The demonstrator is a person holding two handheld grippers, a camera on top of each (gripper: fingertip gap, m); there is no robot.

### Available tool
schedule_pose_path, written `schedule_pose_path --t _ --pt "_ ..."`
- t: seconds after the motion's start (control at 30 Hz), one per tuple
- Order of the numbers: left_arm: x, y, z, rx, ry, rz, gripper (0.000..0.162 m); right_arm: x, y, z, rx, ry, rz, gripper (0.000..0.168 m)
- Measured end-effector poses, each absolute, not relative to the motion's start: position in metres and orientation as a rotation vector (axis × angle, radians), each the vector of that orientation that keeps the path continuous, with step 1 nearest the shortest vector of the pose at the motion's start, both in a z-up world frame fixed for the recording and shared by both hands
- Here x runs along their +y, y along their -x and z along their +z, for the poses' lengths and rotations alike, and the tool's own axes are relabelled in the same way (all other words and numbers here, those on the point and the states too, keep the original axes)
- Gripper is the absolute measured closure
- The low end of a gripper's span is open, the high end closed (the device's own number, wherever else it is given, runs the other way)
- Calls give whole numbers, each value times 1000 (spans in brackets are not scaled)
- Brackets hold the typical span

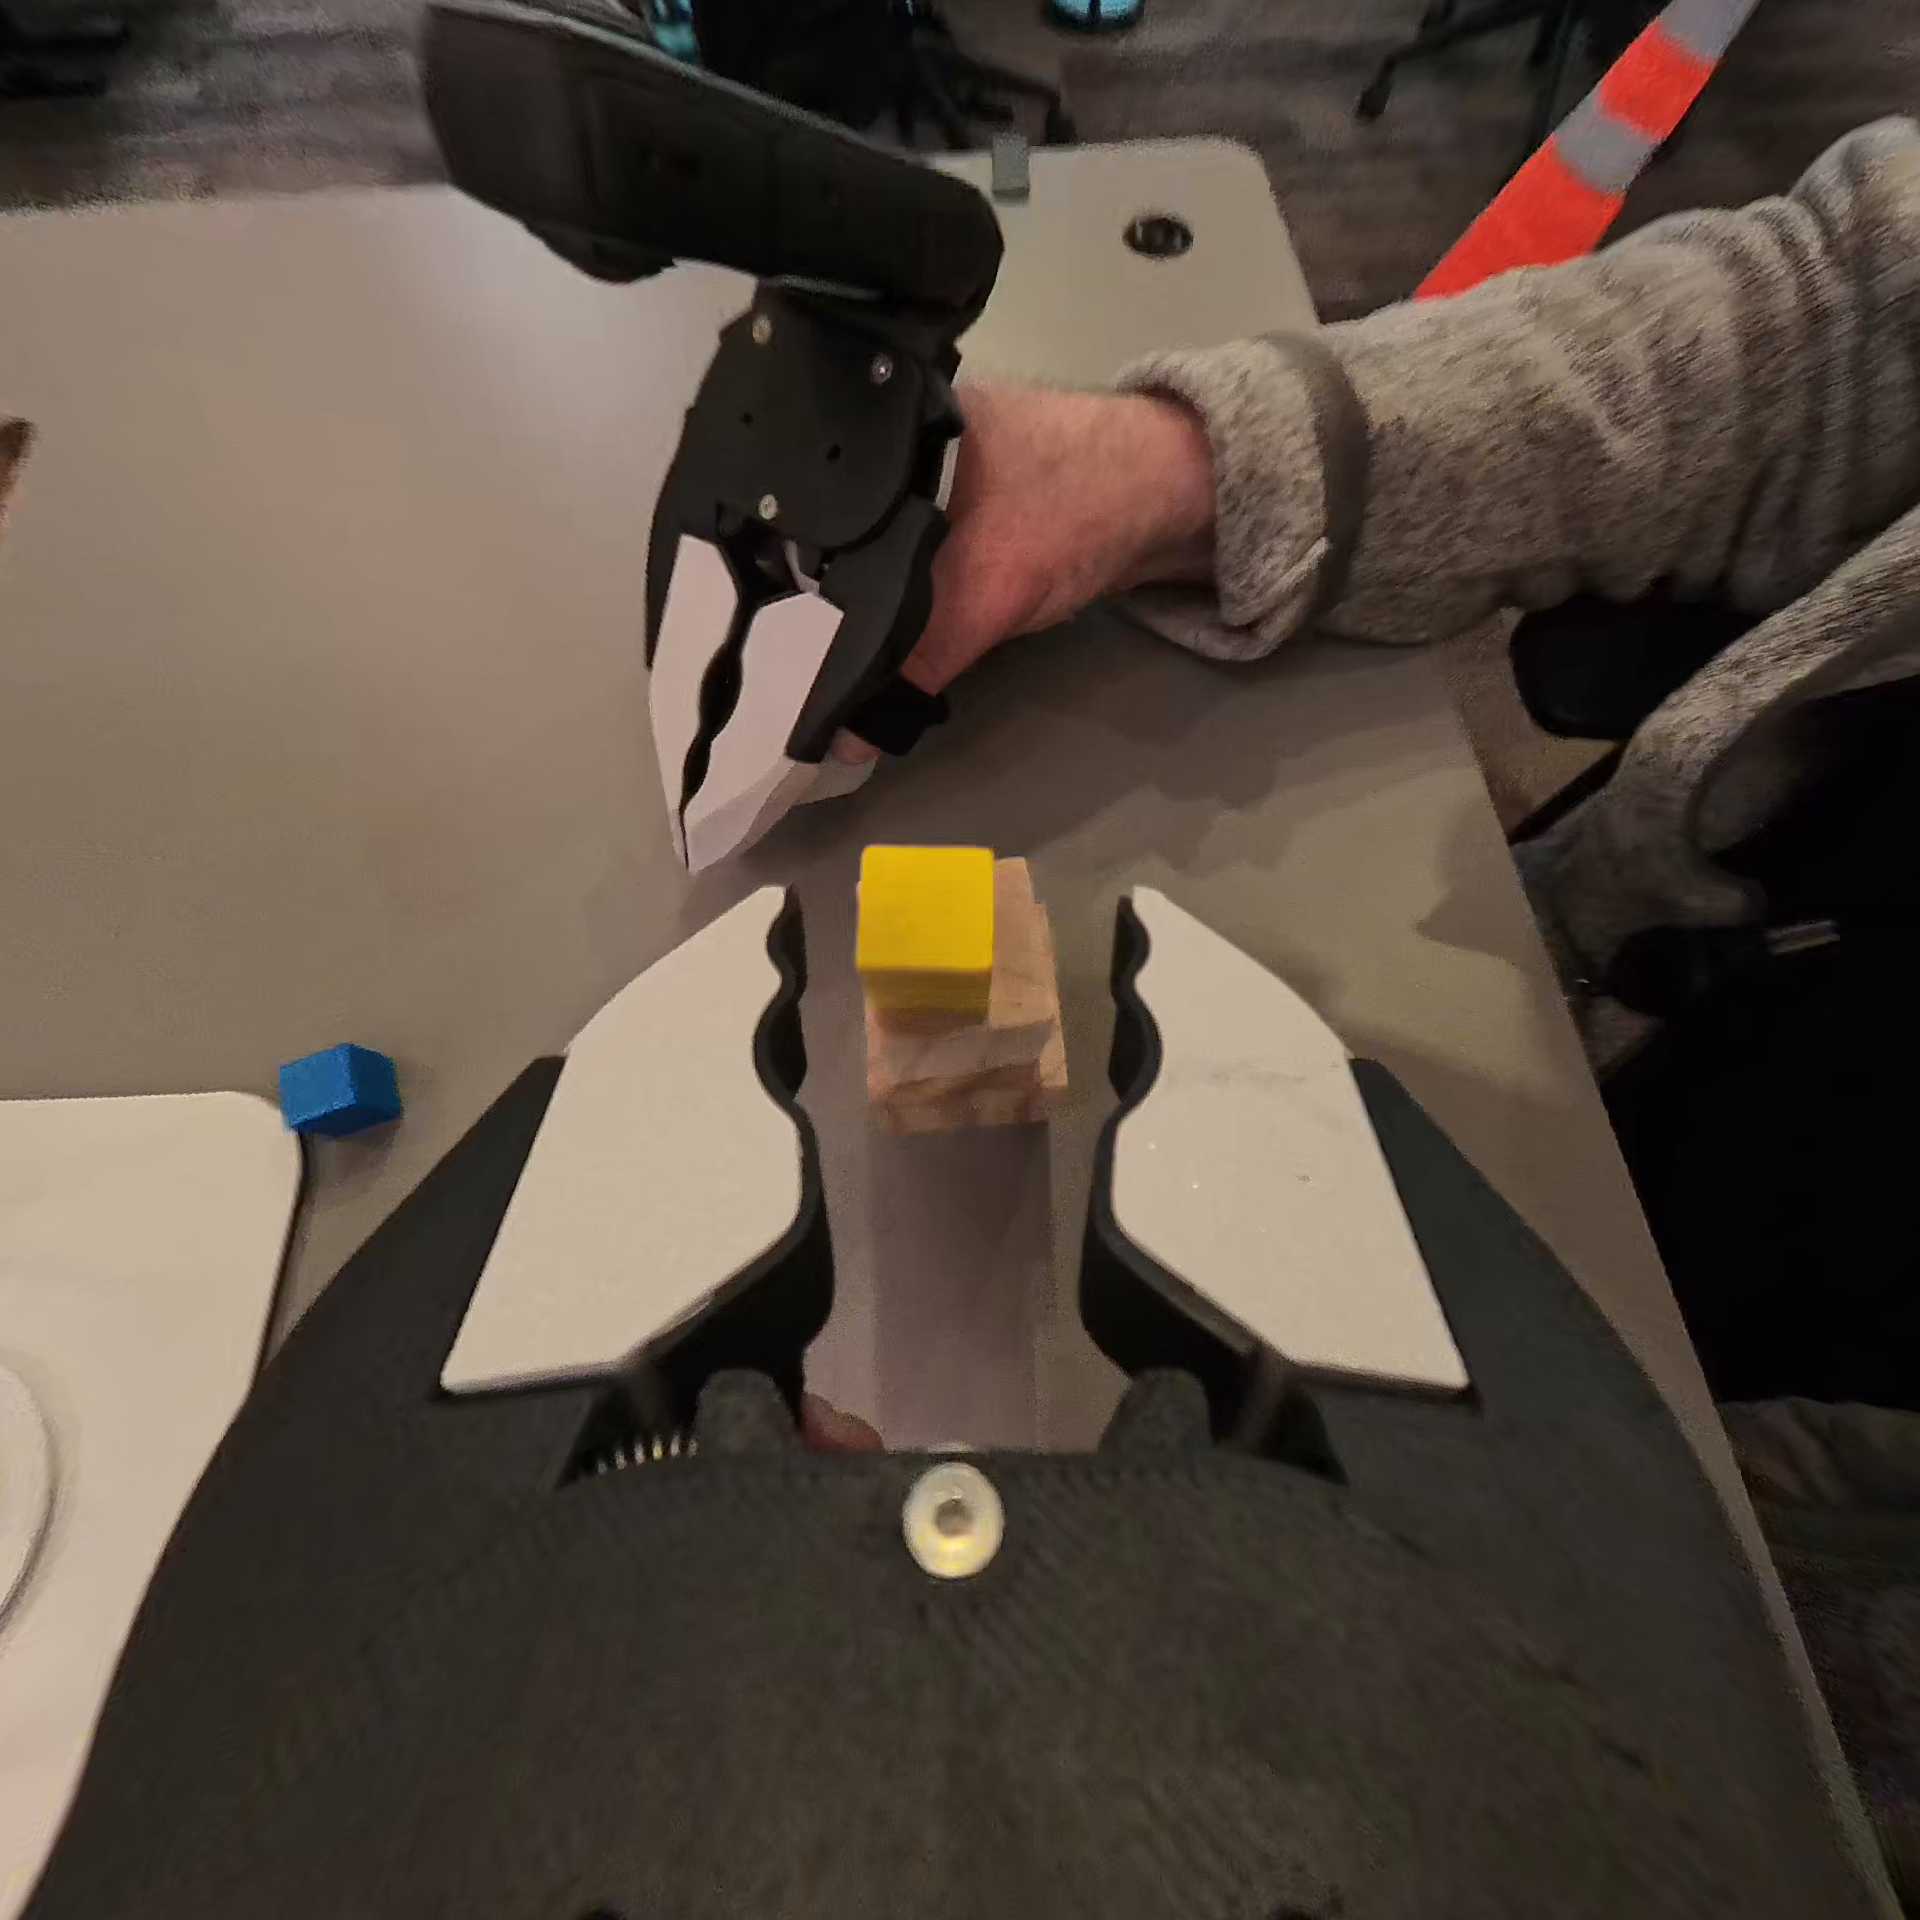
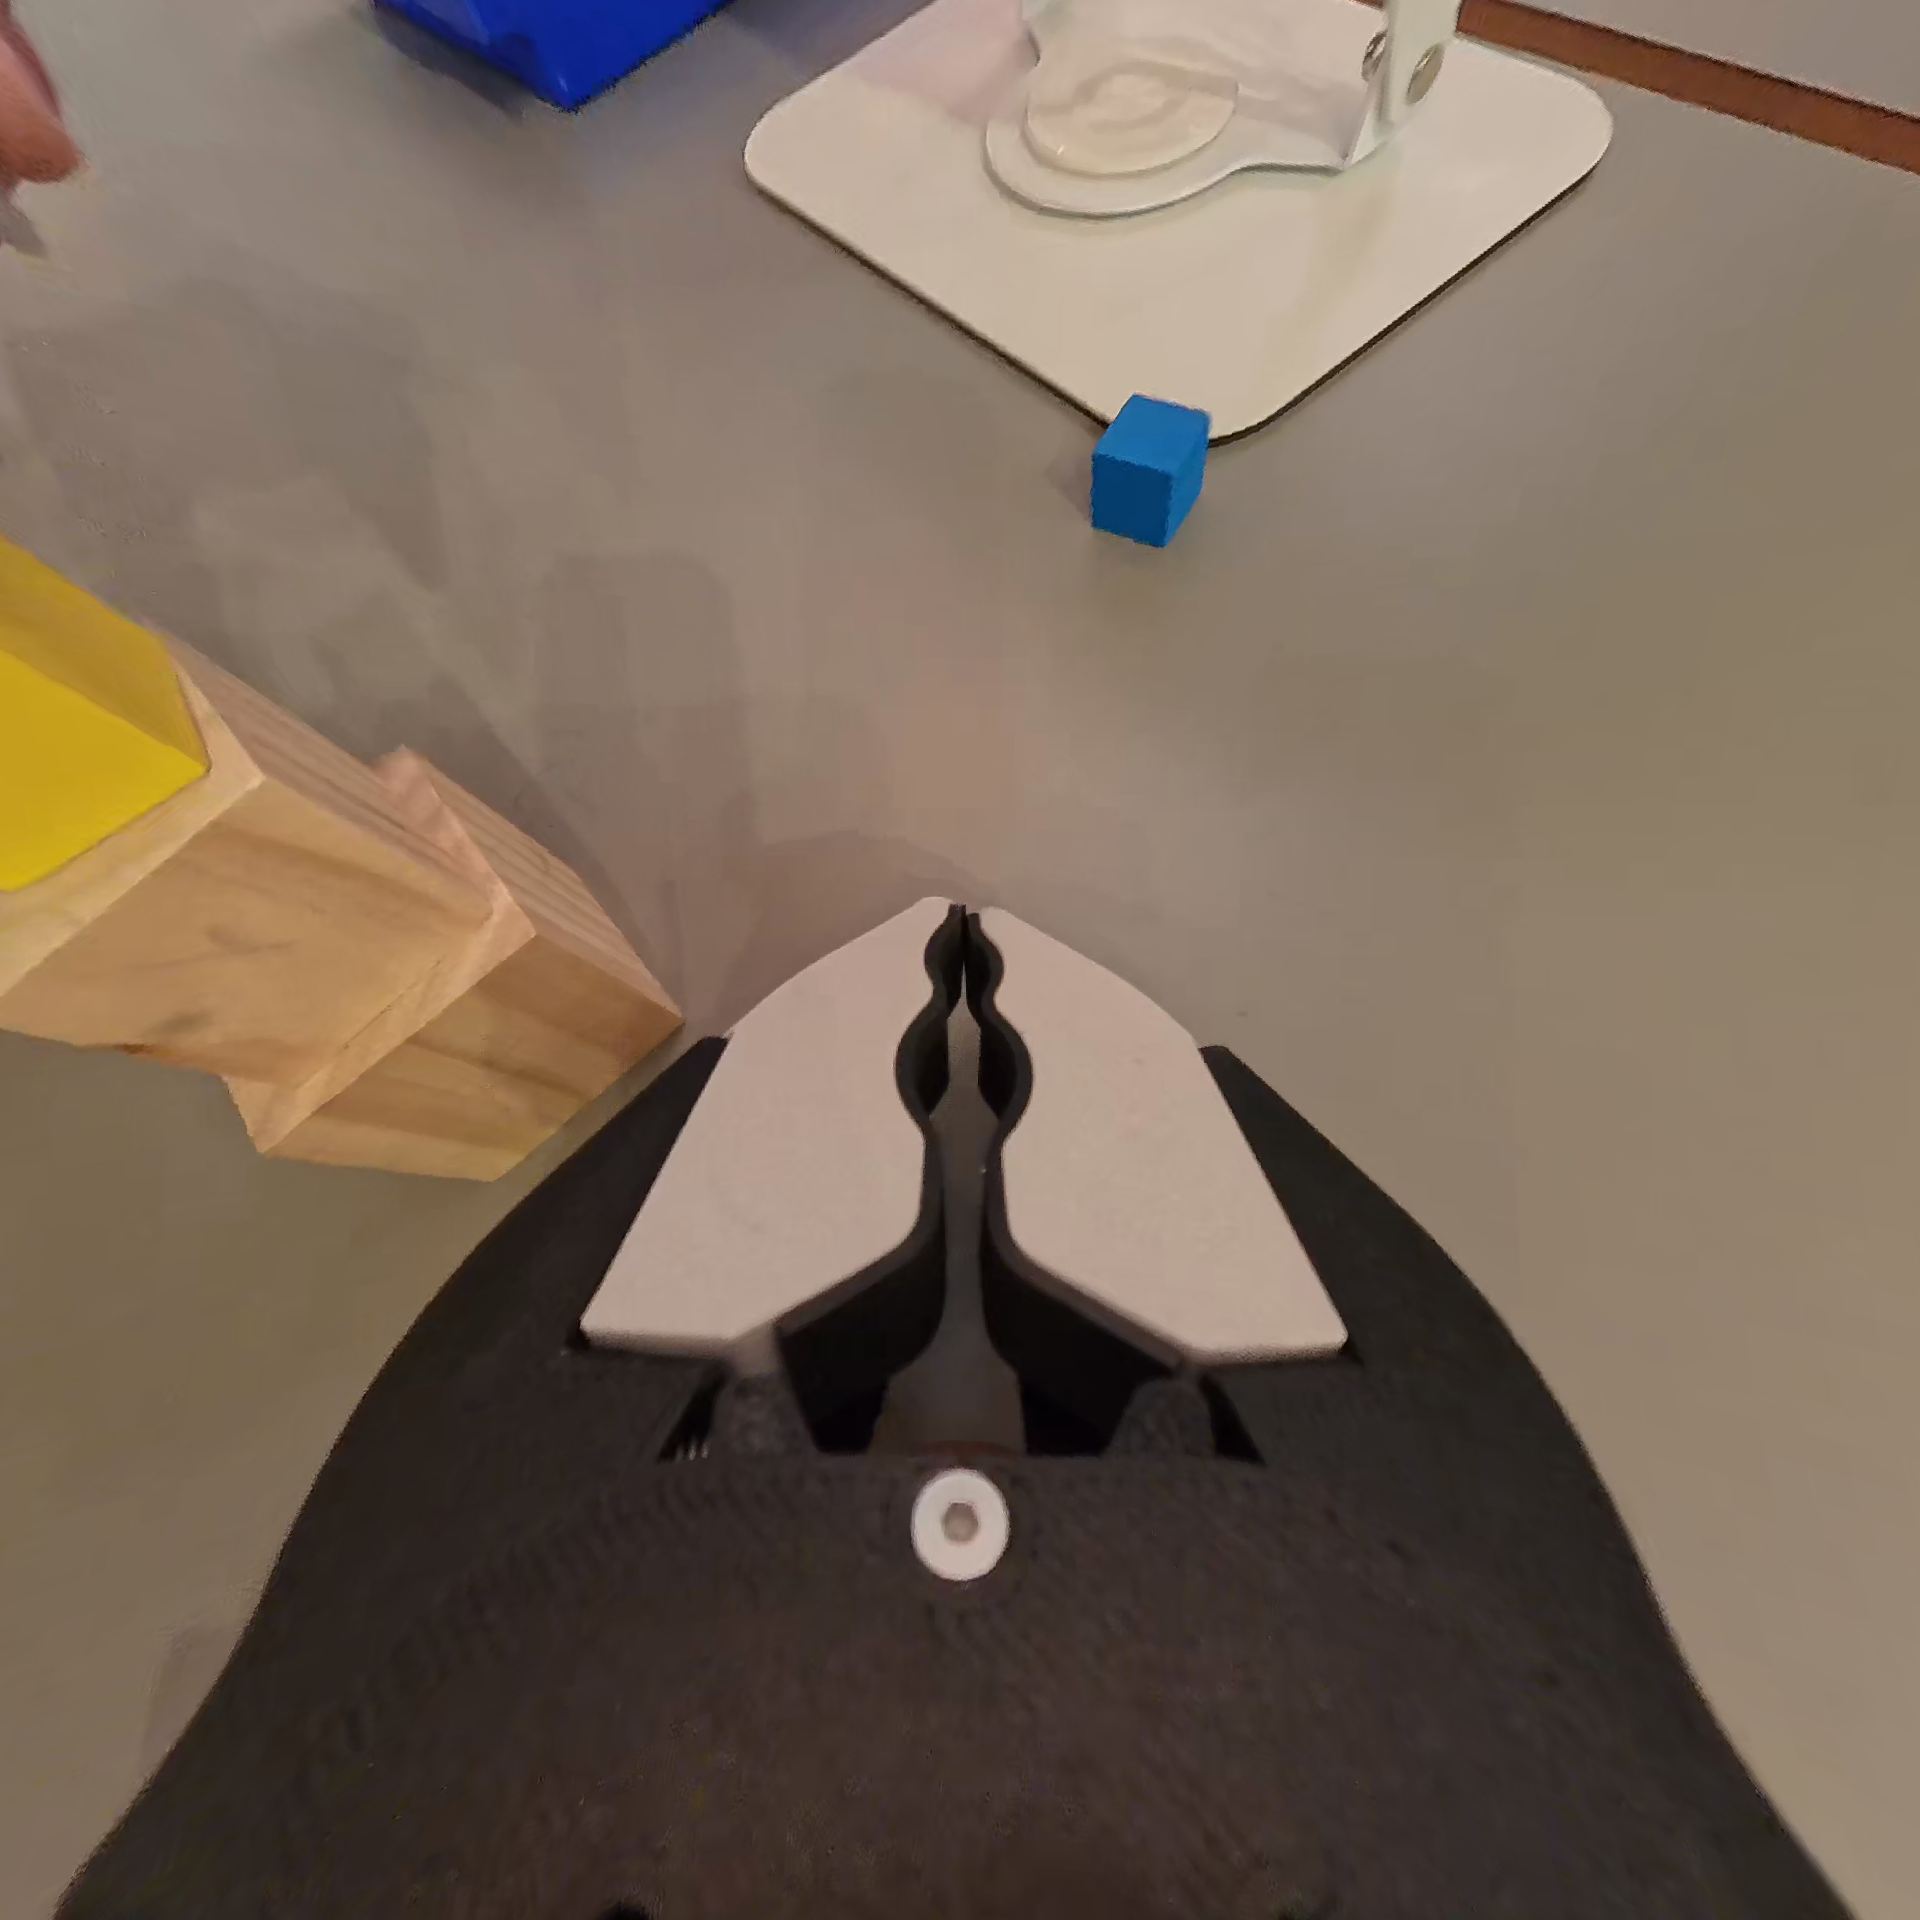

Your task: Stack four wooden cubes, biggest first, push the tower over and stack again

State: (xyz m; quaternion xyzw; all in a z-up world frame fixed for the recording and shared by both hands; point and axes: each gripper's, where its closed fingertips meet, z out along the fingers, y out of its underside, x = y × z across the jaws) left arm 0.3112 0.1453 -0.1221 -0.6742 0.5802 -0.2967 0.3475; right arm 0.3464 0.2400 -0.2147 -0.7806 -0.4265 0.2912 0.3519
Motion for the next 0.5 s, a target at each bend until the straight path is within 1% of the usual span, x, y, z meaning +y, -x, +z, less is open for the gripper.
schedule_pose_path --t 0.1,0.2,0.23,0.27,0.3,0.33,0.37,0.43,0.5 --pt "157 -277 -114 1359 1741 -781 107 248 -337 -197 -1108 1940 763 168" --pt "173 -243 -133 1196 1795 -740 115 265 -320 -193 -1208 1884 655 168" --pt "174 -237 -145 1181 1822 -726 114 274 -315 -197 -1230 1886 625 162" --pt "178 -231 -158 1149 1856 -702 113 282 -308 -203 -1245 1901 610 151" --pt "181 -227 -171 1131 1889 -668 113 289 -302 -209 -1243 1926 610 139" --pt "184 -223 -184 1125 1919 -617 110 295 -294 -214 -1235 1947 618 122" --pt "189 -220 -195 1116 1937 -553 105 301 -287 -218 -1230 1955 617 117" --pt "191 -218 -212 1116 1961 -500 105 312 -277 -225 -1223 1985 580 118" --pt "191 -219 -221 1136 1995 -492 105 323 -269 -227 -1205 2015 562 115"
